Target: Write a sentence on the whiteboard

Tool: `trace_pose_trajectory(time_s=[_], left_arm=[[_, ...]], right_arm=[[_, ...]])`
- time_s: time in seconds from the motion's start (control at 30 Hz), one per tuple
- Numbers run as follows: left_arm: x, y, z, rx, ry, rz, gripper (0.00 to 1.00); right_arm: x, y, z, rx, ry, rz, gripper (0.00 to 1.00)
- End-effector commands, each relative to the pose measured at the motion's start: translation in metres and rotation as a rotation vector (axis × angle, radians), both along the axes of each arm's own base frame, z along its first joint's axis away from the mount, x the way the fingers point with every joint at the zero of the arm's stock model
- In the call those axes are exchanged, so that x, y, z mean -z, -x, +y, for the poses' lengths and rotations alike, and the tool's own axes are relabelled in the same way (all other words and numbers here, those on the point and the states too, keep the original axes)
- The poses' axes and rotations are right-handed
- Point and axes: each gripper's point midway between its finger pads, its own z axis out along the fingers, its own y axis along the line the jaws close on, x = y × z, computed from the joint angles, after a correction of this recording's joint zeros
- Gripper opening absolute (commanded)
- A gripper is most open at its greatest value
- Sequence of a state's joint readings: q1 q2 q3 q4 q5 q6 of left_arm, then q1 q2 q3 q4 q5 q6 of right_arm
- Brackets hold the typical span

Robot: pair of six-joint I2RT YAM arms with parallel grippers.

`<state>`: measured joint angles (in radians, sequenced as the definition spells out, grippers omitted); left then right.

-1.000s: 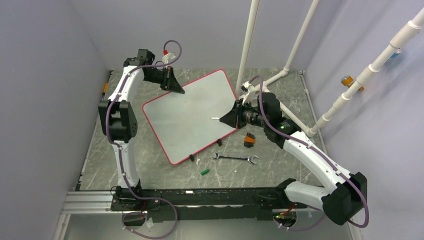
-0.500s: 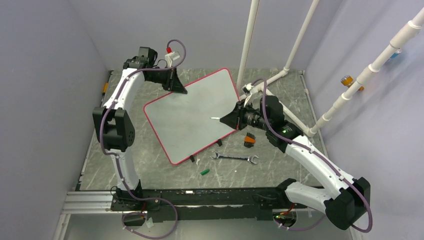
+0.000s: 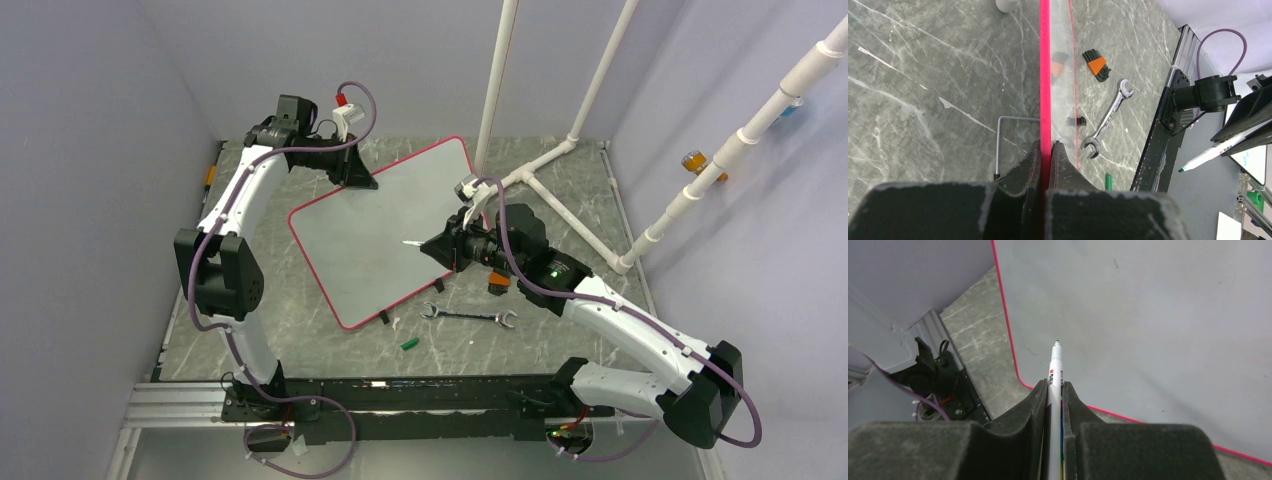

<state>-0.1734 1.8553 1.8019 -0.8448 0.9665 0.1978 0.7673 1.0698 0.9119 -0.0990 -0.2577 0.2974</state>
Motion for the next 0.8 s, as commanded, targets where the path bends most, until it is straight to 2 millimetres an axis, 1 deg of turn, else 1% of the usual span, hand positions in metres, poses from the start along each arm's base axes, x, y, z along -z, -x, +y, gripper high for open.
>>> trace_pose_trajectory(time_s=[0.0,0.2,0.3,0.4,0.43,0.47,0.57,0.67,0.77], left_arm=[[0.000,-0.006,-0.004,0.035,-0.081,-0.181,0.00],[0.007,-0.006,-0.010,0.072,-0.071,-0.184,0.00],[0.010,-0.006,-0.009,0.074,-0.076,-0.176,0.00],[0.012,-0.006,-0.007,0.070,-0.092,-0.181,0.00],[0.013,-0.006,-0.007,0.070,-0.094,-0.181,0.00],[0.013,-0.006,-0.007,0.069,-0.095,-0.183,0.00],[0.010,-0.007,-0.008,0.072,-0.087,-0.187,0.00],[0.004,-0.005,-0.009,0.072,-0.082,-0.196,0.00],[0.001,-0.003,-0.010,0.059,-0.063,-0.210,0.00]], right_arm=[[-0.042,-0.015,0.004,0.058,-0.055,-0.154,0.00],[-0.040,-0.014,0.014,0.051,-0.038,-0.165,0.00],[-0.042,-0.011,0.019,0.034,-0.033,-0.180,0.00],[-0.038,-0.010,0.023,0.019,-0.017,-0.186,0.00],[-0.043,-0.011,0.025,0.018,-0.033,-0.200,0.00],[-0.042,-0.012,0.027,0.018,-0.036,-0.200,0.00],[-0.041,-0.015,0.032,0.022,-0.036,-0.194,0.00],[-0.038,-0.016,0.033,0.030,-0.035,-0.197,0.00],[-0.036,-0.017,0.034,0.036,-0.037,-0.199,0.00]])
